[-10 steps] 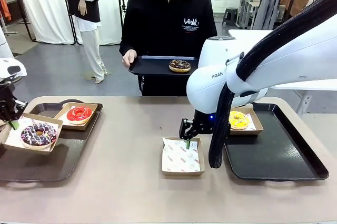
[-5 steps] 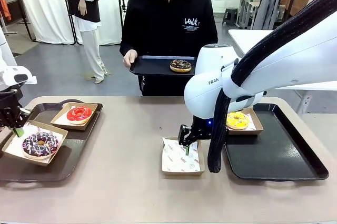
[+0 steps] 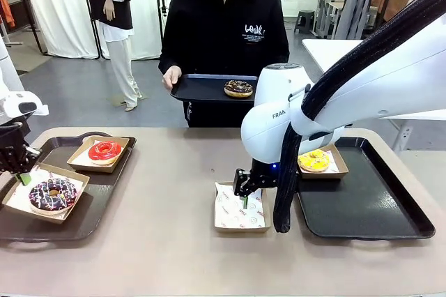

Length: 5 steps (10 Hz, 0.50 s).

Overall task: Individually package the donuts and arrange them on the tray.
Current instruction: Place the picked Paper togo box on the Handle tray while simultaneously picking up another Paper togo box from the table with the other hand.

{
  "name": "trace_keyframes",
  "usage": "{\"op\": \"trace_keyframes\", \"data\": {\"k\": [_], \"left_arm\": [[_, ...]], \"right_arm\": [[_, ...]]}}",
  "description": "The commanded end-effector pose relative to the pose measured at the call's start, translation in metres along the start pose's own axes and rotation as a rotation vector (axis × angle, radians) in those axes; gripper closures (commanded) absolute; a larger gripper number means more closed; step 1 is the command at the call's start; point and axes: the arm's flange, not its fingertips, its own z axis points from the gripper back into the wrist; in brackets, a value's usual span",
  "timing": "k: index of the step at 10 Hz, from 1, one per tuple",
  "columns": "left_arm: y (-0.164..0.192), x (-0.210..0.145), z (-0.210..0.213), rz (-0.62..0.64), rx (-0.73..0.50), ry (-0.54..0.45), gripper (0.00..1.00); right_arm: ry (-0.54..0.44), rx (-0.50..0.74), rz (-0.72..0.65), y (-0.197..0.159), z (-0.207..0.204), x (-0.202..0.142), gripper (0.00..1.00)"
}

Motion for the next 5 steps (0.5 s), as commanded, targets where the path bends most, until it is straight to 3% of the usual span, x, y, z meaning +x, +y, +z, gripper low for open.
{"op": "trace_keyframes", "data": {"k": [1, 5], "left_arm": [[0.0030, -0.0011, -0.0090, 0.002, 0.030, -0.019, 0.99], [0.0018, 0.0010, -0.0166, 0.007, 0.046, -0.015, 0.99]], "right_arm": [[-0.040, -0.022, 0.003, 0.0018, -0.0048, 0.0044, 0.00], [-0.060, -0.012, 0.002, -0.0012, -0.0077, 0.0080, 0.00]]}}
